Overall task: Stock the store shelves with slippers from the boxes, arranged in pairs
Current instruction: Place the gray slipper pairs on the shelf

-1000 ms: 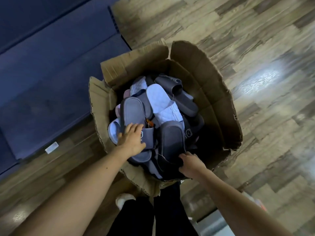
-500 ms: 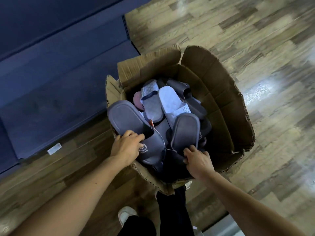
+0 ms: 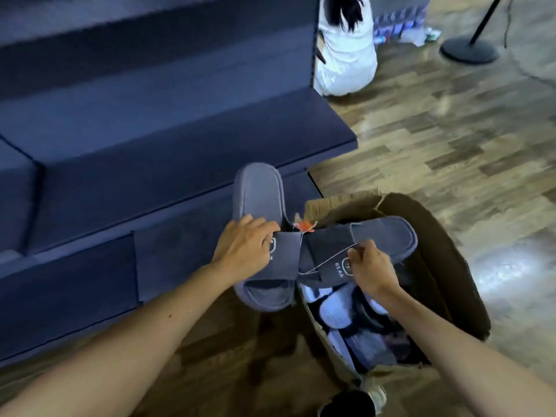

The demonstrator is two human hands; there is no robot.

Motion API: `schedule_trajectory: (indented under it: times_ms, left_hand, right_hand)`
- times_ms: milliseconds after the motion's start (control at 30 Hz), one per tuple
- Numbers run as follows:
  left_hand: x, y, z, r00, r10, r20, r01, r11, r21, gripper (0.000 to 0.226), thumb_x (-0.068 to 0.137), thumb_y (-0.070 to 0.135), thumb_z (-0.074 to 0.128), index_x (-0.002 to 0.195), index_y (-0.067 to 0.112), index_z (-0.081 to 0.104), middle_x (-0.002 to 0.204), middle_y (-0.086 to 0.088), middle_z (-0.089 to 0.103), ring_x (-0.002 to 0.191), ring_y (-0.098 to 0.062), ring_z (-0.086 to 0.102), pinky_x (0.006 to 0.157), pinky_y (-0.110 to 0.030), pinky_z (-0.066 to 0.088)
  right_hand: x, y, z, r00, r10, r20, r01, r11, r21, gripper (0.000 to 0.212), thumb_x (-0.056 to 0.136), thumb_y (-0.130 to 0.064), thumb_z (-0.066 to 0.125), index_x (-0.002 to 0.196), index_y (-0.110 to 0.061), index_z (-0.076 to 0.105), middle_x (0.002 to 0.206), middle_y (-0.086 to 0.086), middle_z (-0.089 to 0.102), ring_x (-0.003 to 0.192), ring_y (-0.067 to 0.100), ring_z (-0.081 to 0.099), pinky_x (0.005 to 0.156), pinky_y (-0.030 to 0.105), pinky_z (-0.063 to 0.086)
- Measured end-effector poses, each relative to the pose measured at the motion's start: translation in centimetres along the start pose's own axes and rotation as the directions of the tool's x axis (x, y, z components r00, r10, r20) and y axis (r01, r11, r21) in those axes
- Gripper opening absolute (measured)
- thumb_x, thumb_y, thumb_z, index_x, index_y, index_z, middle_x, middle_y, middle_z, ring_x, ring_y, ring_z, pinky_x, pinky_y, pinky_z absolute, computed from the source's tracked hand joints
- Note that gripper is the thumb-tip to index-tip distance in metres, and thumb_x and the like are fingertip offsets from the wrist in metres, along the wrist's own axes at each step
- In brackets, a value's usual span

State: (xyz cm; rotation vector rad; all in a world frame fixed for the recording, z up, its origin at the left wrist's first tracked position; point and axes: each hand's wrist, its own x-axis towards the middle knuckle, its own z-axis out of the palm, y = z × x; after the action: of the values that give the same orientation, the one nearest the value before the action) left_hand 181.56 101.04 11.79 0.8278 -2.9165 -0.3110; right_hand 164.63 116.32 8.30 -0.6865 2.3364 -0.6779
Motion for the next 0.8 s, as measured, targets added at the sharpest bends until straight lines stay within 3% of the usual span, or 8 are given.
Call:
schedule_trajectory:
  times_ms: [100, 200, 333, 433, 500, 600, 700, 800]
  left_hand:
    - [-2.9, -2.7, -5.3, 1.000, -0.002, -0.015, 0.004, 0.996, 0.088, 0.035, 0.092, 0.046, 0.026, 0.087, 0.024, 0.053, 0.093, 0.006, 0.061, 0.096, -0.018, 0.049, 0.072, -0.029, 0.025]
    - [-6.4, -5.0, -10.1, 0.998, -0.037, -0.049, 0.042, 0.994, 0.102, 0.054, 0.075, 0.066, 0.014, 0.079, 0.026, 0.051, 0.089, 0.009, 0.061, 0.095, -0.015, 0.046, 0.074, -0.029, 0.027]
    - [-11.0, -7.9, -15.8, 0.990, -0.076, -0.118, 0.088, 0.992, 0.094, 0.065, 0.075, 0.071, 0.016, 0.083, 0.022, 0.058, 0.086, 0.007, 0.061, 0.089, -0.018, 0.048, 0.072, -0.029, 0.031]
    - [-13.7, -9.8, -19.8, 0.992, -0.080, -0.100, 0.091, 0.989, 0.114, 0.073, 0.075, 0.076, 0.015, 0.088, 0.018, 0.056, 0.088, 0.004, 0.056, 0.089, -0.017, 0.044, 0.075, -0.031, 0.035]
    - [-15.3, -10.7, -22.1, 0.985, -0.112, -0.128, 0.129, 0.983, 0.132, 0.073, 0.076, 0.074, 0.013, 0.090, 0.015, 0.055, 0.089, 0.002, 0.054, 0.089, -0.017, 0.041, 0.074, -0.029, 0.032]
    - [-16.9, -10.9, -24.8, 0.947, -0.226, -0.227, 0.248, 0.966, 0.069, 0.073, 0.075, 0.067, 0.011, 0.092, 0.012, 0.055, 0.092, 0.001, 0.052, 0.090, -0.017, 0.043, 0.071, -0.026, 0.030]
    - [-17.7, -10.4, -26.4, 0.911, -0.274, -0.309, 0.303, 0.952, 0.049, 0.071, 0.075, 0.063, 0.011, 0.092, 0.011, 0.055, 0.092, 0.000, 0.053, 0.092, -0.016, 0.047, 0.068, -0.024, 0.029]
    - [-17.3, -9.4, -26.9, 0.906, -0.251, -0.341, 0.295, 0.952, 0.083, 0.062, 0.080, 0.059, 0.019, 0.087, 0.011, 0.058, 0.086, -0.001, 0.053, 0.086, -0.021, 0.050, 0.068, -0.026, 0.031]
  right_hand:
    - [-1.8, -5.1, -1.0, 0.984, -0.169, 0.055, 0.174, 0.980, -0.100, 0.007, 0.097, -0.017, 0.038, 0.092, -0.012, 0.037, 0.091, 0.017, 0.055, 0.091, 0.036, 0.054, 0.066, 0.034, 0.033]
    - [-4.1, -9.8, -1.8, 0.924, -0.346, 0.161, 0.376, 0.900, -0.223, 0.008, 0.095, -0.016, 0.040, 0.097, -0.009, 0.043, 0.084, 0.015, 0.054, 0.087, 0.038, 0.057, 0.068, 0.034, 0.037]
    - [-8.1, -17.0, -2.6, 0.744, -0.534, 0.401, 0.663, 0.666, -0.342, 0.014, 0.095, -0.014, 0.043, 0.107, -0.009, 0.048, 0.092, 0.017, 0.061, 0.094, 0.035, 0.059, 0.067, 0.027, 0.030]
    - [-10.9, -22.5, -2.7, 0.592, -0.629, 0.503, 0.806, 0.466, -0.366, 0.018, 0.096, -0.018, 0.042, 0.110, -0.009, 0.048, 0.101, 0.017, 0.064, 0.095, 0.035, 0.058, 0.069, 0.032, 0.033]
    - [-12.7, -25.3, -2.6, 0.513, -0.682, 0.522, 0.859, 0.400, -0.321, 0.015, 0.095, -0.017, 0.041, 0.108, -0.014, 0.047, 0.097, 0.009, 0.061, 0.090, 0.027, 0.057, 0.073, 0.033, 0.040]
    - [-15.4, -28.0, -2.8, 0.420, -0.760, 0.496, 0.901, 0.414, -0.128, 0.016, 0.093, -0.010, 0.043, 0.104, -0.023, 0.043, 0.094, -0.001, 0.054, 0.080, 0.015, 0.052, 0.070, 0.026, 0.045]
    - [-16.4, -29.4, -2.8, 0.361, -0.821, 0.442, 0.926, 0.371, -0.066, 0.036, 0.093, -0.008, 0.045, 0.125, -0.025, 0.038, 0.097, -0.003, 0.053, 0.082, 0.017, 0.053, 0.070, 0.023, 0.044]
    - [-16.1, -30.2, -3.0, 0.329, -0.793, 0.513, 0.932, 0.361, -0.038, 0.050, 0.095, -0.012, 0.045, 0.138, -0.029, 0.027, 0.085, -0.003, 0.051, 0.067, 0.006, 0.044, 0.066, 0.019, 0.041]
